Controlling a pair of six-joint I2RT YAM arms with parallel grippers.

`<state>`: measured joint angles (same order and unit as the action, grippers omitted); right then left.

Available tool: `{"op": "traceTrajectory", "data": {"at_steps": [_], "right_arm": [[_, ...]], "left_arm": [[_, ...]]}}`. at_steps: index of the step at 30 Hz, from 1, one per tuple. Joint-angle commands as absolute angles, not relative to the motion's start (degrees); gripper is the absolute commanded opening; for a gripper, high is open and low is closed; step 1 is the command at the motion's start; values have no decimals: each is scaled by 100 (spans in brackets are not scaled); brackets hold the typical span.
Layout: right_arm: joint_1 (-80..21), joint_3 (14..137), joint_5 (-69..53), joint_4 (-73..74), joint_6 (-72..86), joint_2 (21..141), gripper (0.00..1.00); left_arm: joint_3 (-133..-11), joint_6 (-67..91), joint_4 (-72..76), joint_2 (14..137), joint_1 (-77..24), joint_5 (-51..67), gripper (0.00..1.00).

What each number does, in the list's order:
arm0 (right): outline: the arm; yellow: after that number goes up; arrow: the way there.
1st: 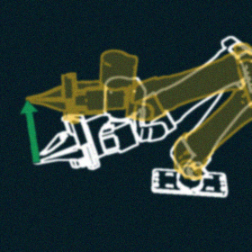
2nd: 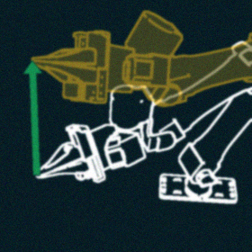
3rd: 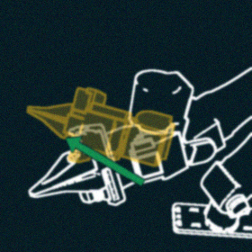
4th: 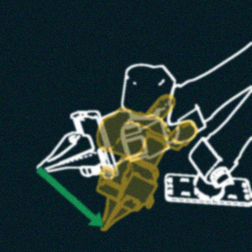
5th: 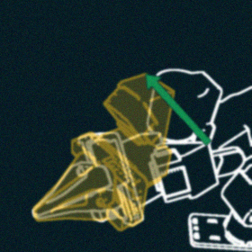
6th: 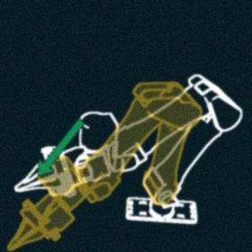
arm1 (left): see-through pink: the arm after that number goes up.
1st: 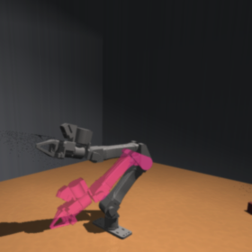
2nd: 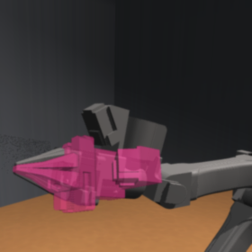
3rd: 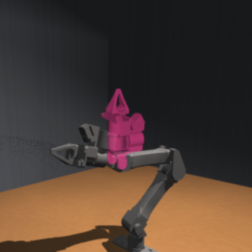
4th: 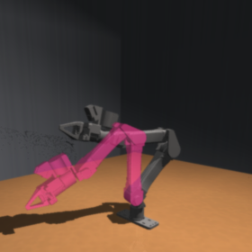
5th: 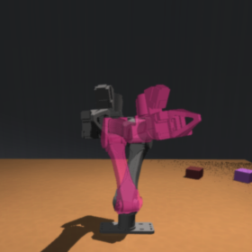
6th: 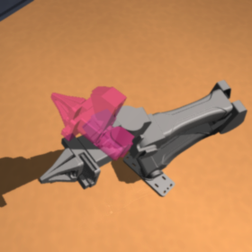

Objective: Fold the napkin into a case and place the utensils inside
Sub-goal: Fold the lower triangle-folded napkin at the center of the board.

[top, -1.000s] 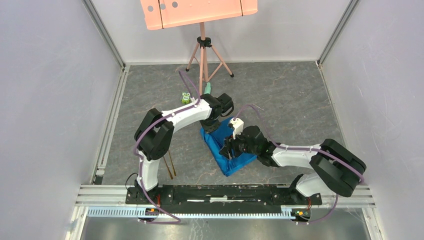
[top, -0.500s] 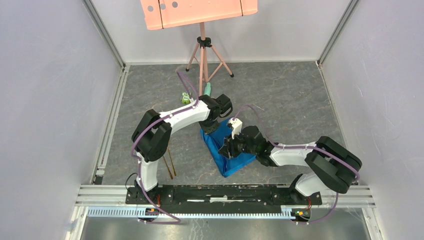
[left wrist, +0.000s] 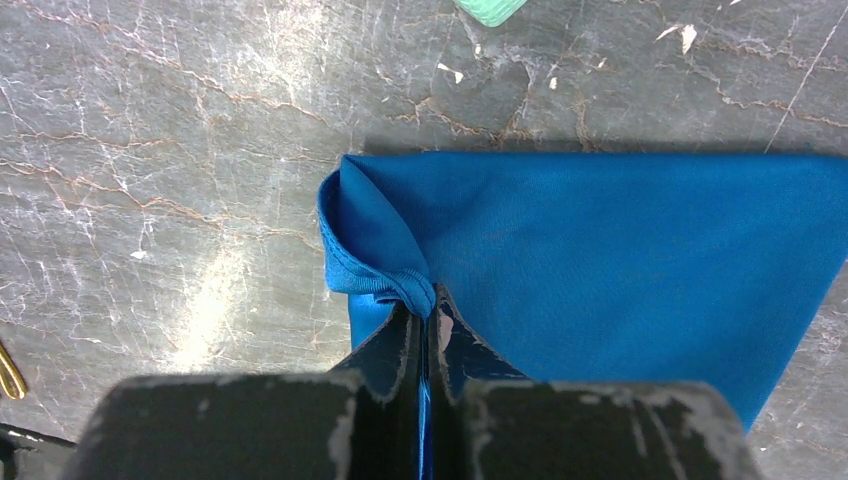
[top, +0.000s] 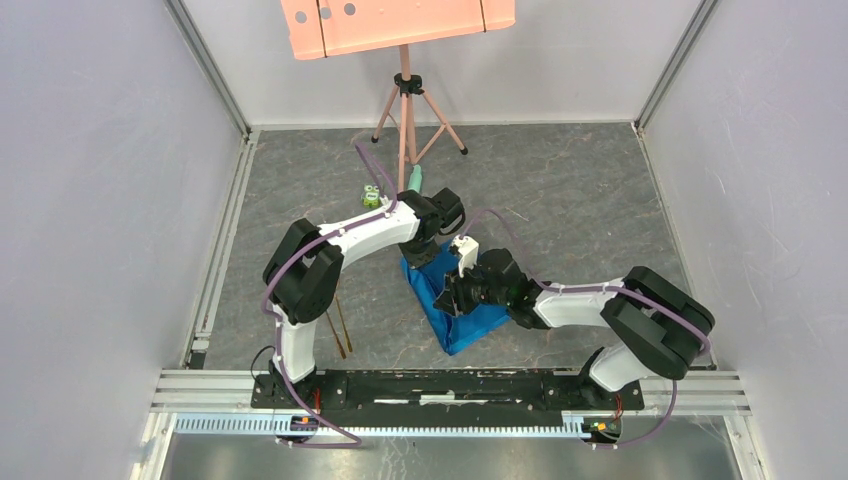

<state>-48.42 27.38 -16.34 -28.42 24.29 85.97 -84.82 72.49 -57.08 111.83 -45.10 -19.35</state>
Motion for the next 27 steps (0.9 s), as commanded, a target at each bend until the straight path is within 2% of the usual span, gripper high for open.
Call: {"op": "traceTrajectory", "data": {"at_steps": [1, 3, 8, 9, 11, 17, 20, 27], "right_arm": [[-4856, 3056, -1842, -2876, 2326, 8740, 38], [-4854, 3067, -1859, -2890, 2323, 8766, 32], [-4850, 3147, -1689, -2763, 2463, 8750, 3], [-4856, 3184, -1644, -2665, 2483, 8722, 1], [-4818, 3192, -1635, -2595, 2537, 8602, 0], [-4515, 3217, -1857, -2305, 2645, 8490, 1], [-4404, 3217, -1994, -2278, 2599, 8521, 1], [-4095, 3084, -2078, -2249, 2614, 8466, 1]], "left_arm": [[-8381, 6991, -5608, 10848, -4493, -2004, 2], [-8340, 6988, -5574, 10813, -4483, -2010, 2], [-8351, 6903, -5482, 10771, -4452, -2047, 2], [-8354, 6849, -5441, 10765, -4454, -2048, 2], [-8360, 6769, -5422, 10766, -4456, -2056, 3], [-8126, 6463, -5146, 10521, -4453, -2001, 48], [-7989, 6219, -4955, 10320, -4456, -1880, 56], [-7598, 5334, -4206, 9884, -4457, -1292, 64]]}}
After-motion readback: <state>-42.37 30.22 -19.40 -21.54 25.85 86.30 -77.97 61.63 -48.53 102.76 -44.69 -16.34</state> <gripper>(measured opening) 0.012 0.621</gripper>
